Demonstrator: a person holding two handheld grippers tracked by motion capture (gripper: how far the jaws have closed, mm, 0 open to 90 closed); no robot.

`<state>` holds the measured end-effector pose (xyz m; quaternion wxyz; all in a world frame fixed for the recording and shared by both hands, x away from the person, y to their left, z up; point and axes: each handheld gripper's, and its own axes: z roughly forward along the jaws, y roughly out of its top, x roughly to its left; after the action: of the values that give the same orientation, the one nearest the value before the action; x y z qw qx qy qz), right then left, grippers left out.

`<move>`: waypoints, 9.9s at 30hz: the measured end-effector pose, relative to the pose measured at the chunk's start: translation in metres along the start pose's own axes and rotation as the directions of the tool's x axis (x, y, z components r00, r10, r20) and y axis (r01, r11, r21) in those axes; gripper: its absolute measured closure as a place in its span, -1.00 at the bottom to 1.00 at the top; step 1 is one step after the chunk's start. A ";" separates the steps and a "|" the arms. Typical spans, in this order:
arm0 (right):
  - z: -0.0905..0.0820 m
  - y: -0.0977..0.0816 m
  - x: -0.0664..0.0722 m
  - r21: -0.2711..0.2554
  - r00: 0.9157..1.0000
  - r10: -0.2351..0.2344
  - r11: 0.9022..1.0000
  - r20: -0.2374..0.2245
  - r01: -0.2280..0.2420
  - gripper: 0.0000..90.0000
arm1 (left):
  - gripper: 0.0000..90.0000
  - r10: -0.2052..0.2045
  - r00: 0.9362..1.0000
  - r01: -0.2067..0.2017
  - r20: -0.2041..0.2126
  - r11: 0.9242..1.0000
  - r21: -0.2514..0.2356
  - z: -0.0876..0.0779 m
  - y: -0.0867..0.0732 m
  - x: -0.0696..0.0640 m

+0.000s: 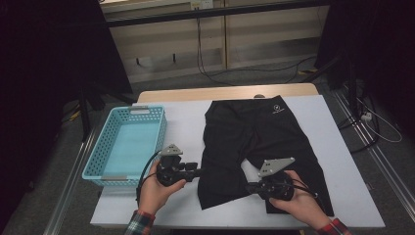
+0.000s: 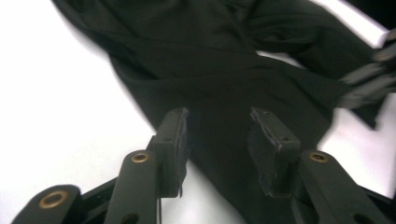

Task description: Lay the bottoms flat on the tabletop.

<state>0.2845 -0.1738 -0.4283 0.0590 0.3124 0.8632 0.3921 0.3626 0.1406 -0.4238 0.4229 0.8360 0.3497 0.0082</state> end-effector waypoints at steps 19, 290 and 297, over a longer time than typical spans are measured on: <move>-0.005 0.000 -0.029 -0.086 0.982 0.114 0.991 0.150 -0.102 0.05 | 1.00 0.103 0.994 -0.106 0.036 0.990 0.098 0.053 0.009 -0.013; 0.017 0.006 -0.008 -0.002 0.997 -0.074 0.997 -0.033 0.074 1.00 | 0.97 -0.111 0.991 0.104 -0.074 0.990 -0.094 0.005 0.013 0.013; 0.020 0.011 -0.007 -0.028 0.998 -0.062 0.998 -0.015 0.062 0.71 | 0.97 -0.171 0.980 0.161 -0.102 0.982 -0.097 -0.007 0.005 0.029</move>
<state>0.3021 -0.1595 -0.4344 0.0684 0.2815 0.8675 0.4043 0.3852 0.1614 -0.4240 0.4384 0.7827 0.4405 0.0343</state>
